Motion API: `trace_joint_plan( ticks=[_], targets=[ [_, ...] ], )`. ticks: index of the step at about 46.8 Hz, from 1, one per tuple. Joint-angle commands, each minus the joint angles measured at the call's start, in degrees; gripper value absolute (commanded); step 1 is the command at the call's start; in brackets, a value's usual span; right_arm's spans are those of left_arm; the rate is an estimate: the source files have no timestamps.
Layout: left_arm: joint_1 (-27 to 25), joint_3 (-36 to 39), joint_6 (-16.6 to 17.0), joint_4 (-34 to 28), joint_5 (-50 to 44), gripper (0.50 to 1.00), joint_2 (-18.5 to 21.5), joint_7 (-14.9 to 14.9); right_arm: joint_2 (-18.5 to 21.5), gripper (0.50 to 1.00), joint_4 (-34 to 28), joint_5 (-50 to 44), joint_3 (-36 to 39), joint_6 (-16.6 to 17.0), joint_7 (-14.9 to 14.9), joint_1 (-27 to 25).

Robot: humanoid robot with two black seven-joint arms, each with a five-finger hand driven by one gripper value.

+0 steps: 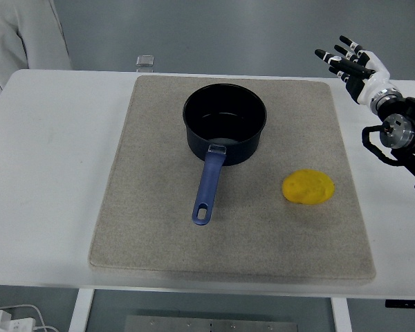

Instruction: Put the potato in the blue pot

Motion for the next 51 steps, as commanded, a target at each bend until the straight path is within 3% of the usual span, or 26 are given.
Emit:
trace_joint_plan(
  ticks=[1, 51],
  targets=[
    [0.4, 0.0, 0.0, 0.1, 0.1, 1.000, 0.0, 0.0, 0.0, 0.954, 0.0, 0.0, 0.0, 0.0, 0.0, -0.1],
    [0.4, -0.2, 0.0, 0.0, -0.1, 1.000, 0.0, 0.0, -0.7, 0.954, 1.8, -0.1, -0.1, 0.4, 0.1, 0.5]
  ],
)
